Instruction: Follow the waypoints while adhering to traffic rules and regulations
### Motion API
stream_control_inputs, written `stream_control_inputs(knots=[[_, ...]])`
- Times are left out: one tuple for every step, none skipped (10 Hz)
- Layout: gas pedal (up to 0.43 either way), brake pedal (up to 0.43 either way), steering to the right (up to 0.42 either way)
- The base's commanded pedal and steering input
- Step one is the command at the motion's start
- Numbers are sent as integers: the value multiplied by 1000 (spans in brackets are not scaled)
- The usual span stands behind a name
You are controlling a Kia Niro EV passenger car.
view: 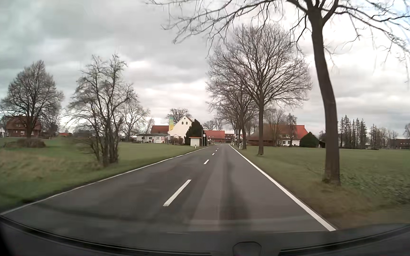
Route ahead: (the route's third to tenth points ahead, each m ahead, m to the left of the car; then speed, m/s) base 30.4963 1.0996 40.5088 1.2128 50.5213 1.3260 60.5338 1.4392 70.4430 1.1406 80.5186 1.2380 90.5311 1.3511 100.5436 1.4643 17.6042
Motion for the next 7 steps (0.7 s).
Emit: stream_control_inputs(knots=[[169, 0, 3], [169, 0, 3], [169, 0, 3], [169, 0, 3], [169, 0, 3], [169, 0, 3], [169, 0, 4]])
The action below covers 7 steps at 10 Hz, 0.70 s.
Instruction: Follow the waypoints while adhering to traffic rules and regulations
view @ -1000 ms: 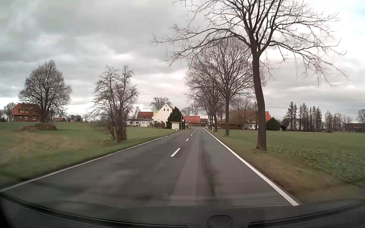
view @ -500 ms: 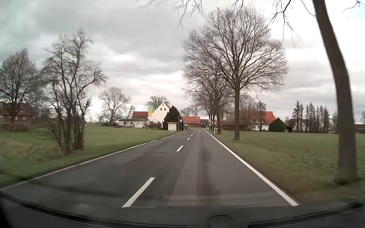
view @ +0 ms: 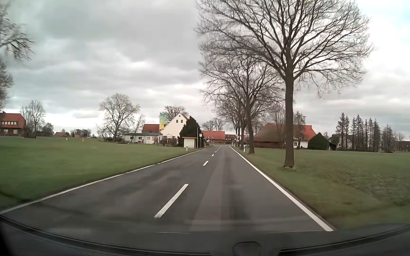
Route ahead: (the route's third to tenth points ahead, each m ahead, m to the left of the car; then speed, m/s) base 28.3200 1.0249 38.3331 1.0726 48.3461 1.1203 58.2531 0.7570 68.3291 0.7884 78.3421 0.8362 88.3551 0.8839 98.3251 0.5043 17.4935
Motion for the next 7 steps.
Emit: stream_control_inputs(knots=[[169, 0, 4], [169, 0, 3], [169, 0, 4], [169, 0, 4], [169, 0, 4], [169, 0, 4], [150, 0, 5]])
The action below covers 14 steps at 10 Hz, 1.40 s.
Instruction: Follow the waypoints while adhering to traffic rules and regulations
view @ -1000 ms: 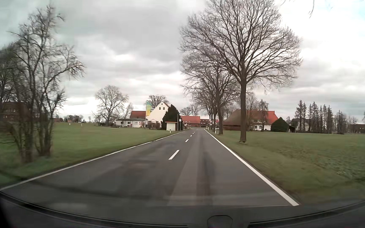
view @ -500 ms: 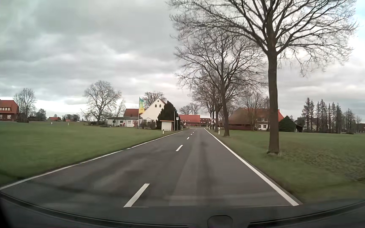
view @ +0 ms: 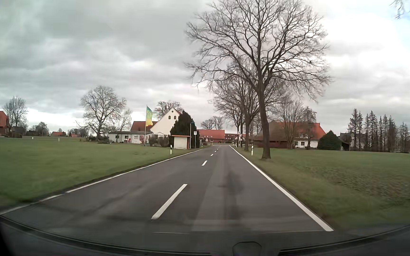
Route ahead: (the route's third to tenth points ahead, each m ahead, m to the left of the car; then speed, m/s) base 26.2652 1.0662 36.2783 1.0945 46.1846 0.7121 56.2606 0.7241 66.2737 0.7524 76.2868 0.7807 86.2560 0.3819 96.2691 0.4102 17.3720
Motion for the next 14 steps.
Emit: stream_control_inputs(knots=[[138, 0, 4], [138, 0, 5], [138, 0, 5], [138, 0, 4], [138, 0, 4], [138, 0, 3], [138, 0, 3], [138, 0, 3], [138, 0, 3], [138, 0, 4], [138, 0, 3], [138, 0, 4], [138, 0, 3], [118, 0, 3]])
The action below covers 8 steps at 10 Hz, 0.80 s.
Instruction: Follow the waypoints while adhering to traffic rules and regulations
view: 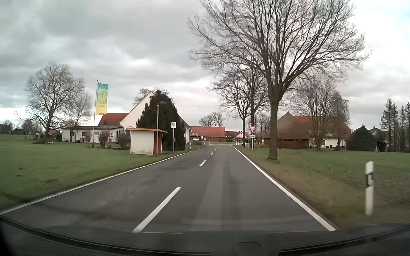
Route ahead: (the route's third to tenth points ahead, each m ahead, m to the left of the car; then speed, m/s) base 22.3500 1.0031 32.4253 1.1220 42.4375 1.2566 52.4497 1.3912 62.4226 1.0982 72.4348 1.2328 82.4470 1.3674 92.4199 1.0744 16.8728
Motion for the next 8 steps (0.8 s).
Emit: stream_control_inputs(knots=[[110, 0, 3], [110, 0, 4], [110, 0, 3], [110, 0, 4], [87, 0, 3], [98, 0, 3], [98, 0, 4], [98, 0, 5]])
